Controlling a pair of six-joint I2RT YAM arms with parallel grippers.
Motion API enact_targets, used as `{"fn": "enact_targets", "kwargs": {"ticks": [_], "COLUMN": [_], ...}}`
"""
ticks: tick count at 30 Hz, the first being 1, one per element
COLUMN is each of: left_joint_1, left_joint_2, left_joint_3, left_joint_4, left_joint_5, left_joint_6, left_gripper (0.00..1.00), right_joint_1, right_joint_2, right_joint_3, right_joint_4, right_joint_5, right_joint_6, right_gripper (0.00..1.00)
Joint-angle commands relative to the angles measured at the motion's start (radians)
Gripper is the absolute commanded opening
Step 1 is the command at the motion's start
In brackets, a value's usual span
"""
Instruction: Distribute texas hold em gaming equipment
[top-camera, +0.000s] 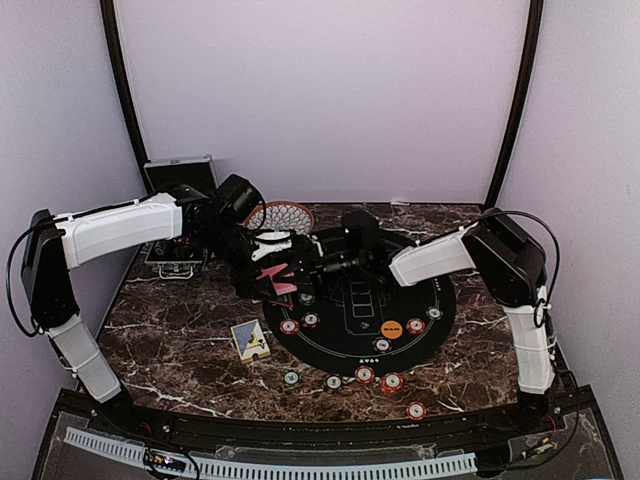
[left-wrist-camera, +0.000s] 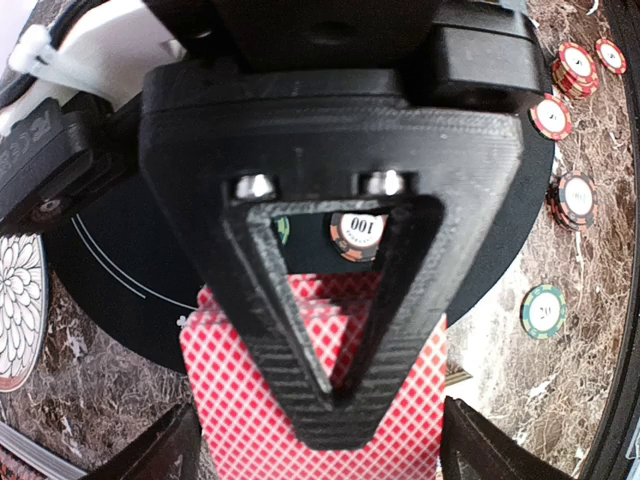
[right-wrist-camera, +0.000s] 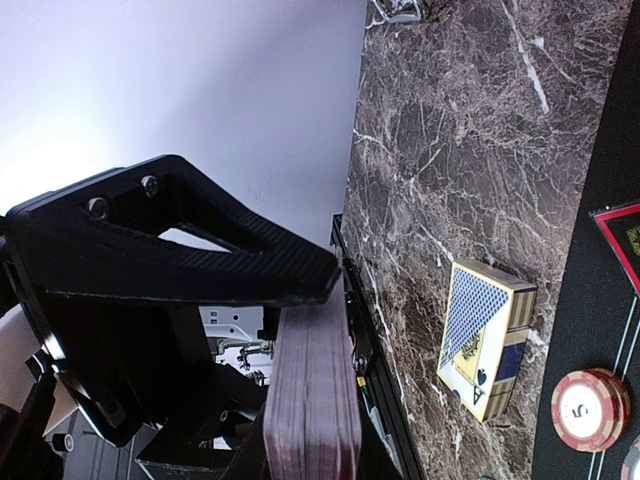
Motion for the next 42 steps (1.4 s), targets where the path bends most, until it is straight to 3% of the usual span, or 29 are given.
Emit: {"fn": "enact_targets", "kwargs": {"ticks": [1, 7, 19, 28, 33, 42], "left_joint_1": [0.004, 0.004, 0.007, 0.017, 0.017, 0.017], "left_joint_2": [0.006, 0.005, 0.013, 0.010, 0.007, 0.014], "left_joint_3": [-0.013, -0.026, -0.037, -0.013, -0.013, 0.005], "left_joint_4": [-0.039, -0.018, 0.004, 0.018, 0.013, -0.019], "left_joint_5": [0.035, 0.043, 0.011, 0.047, 0.055, 0.062], "left_joint_6": [0.019, -0.005, -0.002, -0.001, 0.002, 0.011], "left_gripper": [0.86, 0.87, 0.80, 0.64, 0.47, 0.37], "right_joint_1": [0.008, 0.007, 0.007, 0.006, 0.005, 0.007], "right_joint_2": [-0.032, -0.030, -0.032, -0.019, -0.020, -0.011], "right_joint_3": [0.002, 0.007, 0.014, 0.025, 0.042, 0.065], "right_joint_4": [0.069, 0.072, 0.063, 0.038, -0.022, -0.074], "right_joint_5": [-0.006, -0.009, -0.017, -0.016, -0.007, 0.005], "right_joint_6": [-0.003, -0.001, -0.007, -0.016, -0.055, -0.085], "right_gripper": [0.00, 0.00, 0.00, 0.00, 0.13, 0.37]}}
